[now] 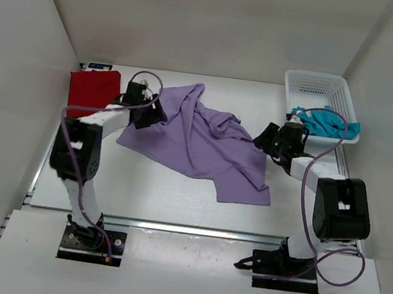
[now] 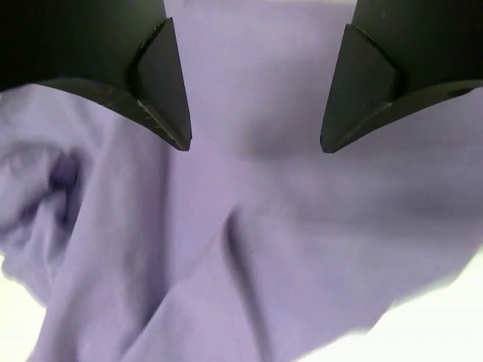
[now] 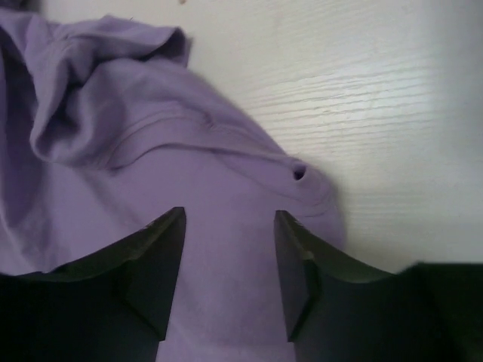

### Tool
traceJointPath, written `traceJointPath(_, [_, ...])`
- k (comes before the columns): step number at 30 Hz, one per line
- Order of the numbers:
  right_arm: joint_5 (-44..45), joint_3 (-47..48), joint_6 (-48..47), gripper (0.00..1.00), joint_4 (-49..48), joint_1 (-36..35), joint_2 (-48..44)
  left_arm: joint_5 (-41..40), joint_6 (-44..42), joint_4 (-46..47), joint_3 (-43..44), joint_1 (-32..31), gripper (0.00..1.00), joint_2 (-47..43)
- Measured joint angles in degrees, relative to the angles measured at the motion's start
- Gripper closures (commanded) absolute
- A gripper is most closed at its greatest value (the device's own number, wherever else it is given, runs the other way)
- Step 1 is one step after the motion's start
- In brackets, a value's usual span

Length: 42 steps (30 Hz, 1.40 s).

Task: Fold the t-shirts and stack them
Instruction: Flatten out the tshirt

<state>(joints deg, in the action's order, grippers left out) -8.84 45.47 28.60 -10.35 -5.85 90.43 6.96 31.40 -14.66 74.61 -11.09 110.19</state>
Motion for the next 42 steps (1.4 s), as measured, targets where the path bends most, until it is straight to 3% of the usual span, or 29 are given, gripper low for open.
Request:
traceJointPath(2, [0.8,-0.3,-0.4,0.49,0.8,-1.6,-2.1,0.1,0.9,1.9,-7.6,1.6,0.38,-7.3])
traceJointPath(4, [1.5,-2.6,-0.5,0.53,0.5,-2.9,-6.5,0.4,2.4,4.7,-16.7,4.9,0.47,-15.6])
traceJointPath(8, [2.7,-10.8,0.0,0.63,0.5,-5.9,-19.1,1.4,7.9,11.3,-33.4,16.0,0.44,-28.5])
traceJointPath(12, [3.5,-17.2,0.9,0.64,1.7,-9.6,-26.6,0.6,12.4,14.4,-40.9,21.4,0.43,-28.7])
traceJointPath(16, [4.9,-24.1,1.7,0.65,5.0,-12.0,-34.2,1.6,15.4,18.3,-40.1,22.3,0.41,-23.6])
traceJointPath(19, [5.7,-27.5,1.8,0.65,7.5,-12.7,-40.0,1.8,17.3,21.4,-38.3,22.4,0.47,-20.2])
traceJointPath(21, [6.0,-28.4,2.0,0.66,8.5,-12.6,-42.5,2.2,18.6,23.0,-37.1,22.4,0.59,-18.0])
traceJointPath(28, [6.2,-29.0,2.6,0.66,10.7,-7.2,-45.6,2.6,20.3,25.6,-36.2,21.8,0.72,-15.0])
traceJointPath(31, [6.0,-29.8,2.8,0.6,12.9,-2.1,-46.8,2.5,20.4,25.0,-36.2,21.6,0.94,-15.0])
traceJointPath(33, [7.2,-30.4,3.2,0.58,14.8,0.0,-47.9,2.4,20.2,24.3,-36.0,21.3,1.0,-15.0])
traceJointPath(38, [11.0,-33.3,4.5,0.56,18.6,1.3,-50.6,1.9,19.0,22.7,-35.0,18.9,1.0,-16.4])
traceJointPath(42, [8.6,-36.0,5.1,0.63,20.0,7.0,-50.4,0.9,17.5,21.9,-34.3,15.2,1.0,-19.7])
